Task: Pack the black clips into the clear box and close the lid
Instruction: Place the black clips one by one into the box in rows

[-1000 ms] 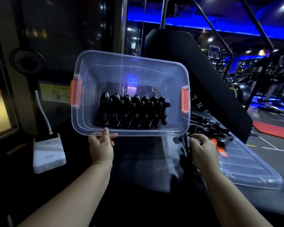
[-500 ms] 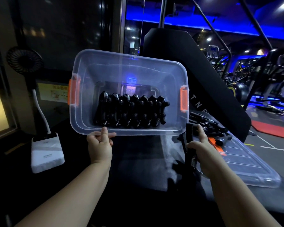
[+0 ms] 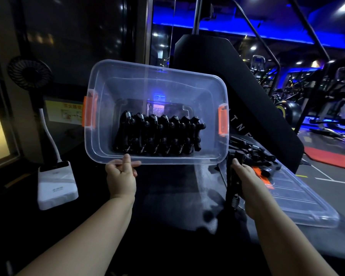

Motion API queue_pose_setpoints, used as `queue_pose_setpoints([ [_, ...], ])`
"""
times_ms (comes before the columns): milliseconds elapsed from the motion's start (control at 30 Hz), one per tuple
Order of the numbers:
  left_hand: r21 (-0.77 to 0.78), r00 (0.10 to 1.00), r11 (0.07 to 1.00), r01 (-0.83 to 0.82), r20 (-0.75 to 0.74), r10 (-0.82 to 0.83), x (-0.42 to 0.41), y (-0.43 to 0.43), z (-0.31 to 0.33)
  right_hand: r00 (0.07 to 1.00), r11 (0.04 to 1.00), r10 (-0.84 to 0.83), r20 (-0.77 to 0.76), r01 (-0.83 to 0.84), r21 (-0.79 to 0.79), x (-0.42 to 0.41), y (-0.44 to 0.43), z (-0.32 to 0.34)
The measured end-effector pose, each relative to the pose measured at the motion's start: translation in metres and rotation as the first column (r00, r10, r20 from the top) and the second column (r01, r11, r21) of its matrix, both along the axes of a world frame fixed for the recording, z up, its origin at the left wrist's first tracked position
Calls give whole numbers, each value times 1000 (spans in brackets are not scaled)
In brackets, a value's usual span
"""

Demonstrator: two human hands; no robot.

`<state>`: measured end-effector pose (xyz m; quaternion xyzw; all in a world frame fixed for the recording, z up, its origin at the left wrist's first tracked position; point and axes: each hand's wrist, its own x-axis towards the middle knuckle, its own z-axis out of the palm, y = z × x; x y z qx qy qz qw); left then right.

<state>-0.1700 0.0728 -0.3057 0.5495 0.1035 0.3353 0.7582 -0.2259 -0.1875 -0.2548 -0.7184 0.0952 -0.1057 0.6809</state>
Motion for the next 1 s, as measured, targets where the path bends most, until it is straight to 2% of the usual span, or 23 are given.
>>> queue_pose_setpoints([
  [167,7,1000,1000,-1,2,1,2,1,-1,998,998,-65,-8,65,-14,-3,-1,4],
  [233,4,1000,1000,-6,9,6,3,0,-2,995,994,-101,-2,101,31,-7,1,8],
  [300,0,1000,1000,-11,13,11,4,0,-2,994,991,-106,2,106,79,-9,1,11],
  [500,5,1000,1000,-9,18,8,5,2,-4,998,995,-60,27,58,80,-16,13,12],
  [767,8,1000,1000,-7,19,7,6,3,-4,960,989,96,264,-123,85,-20,47,2],
  [867,7,1000,1000,-4,14,4,5,3,-4,925,983,158,346,-181,33,-15,52,-2],
  [1000,6,1000,1000,0,11,0,5,3,-3,887,992,124,446,-102,-72,-11,51,0],
])
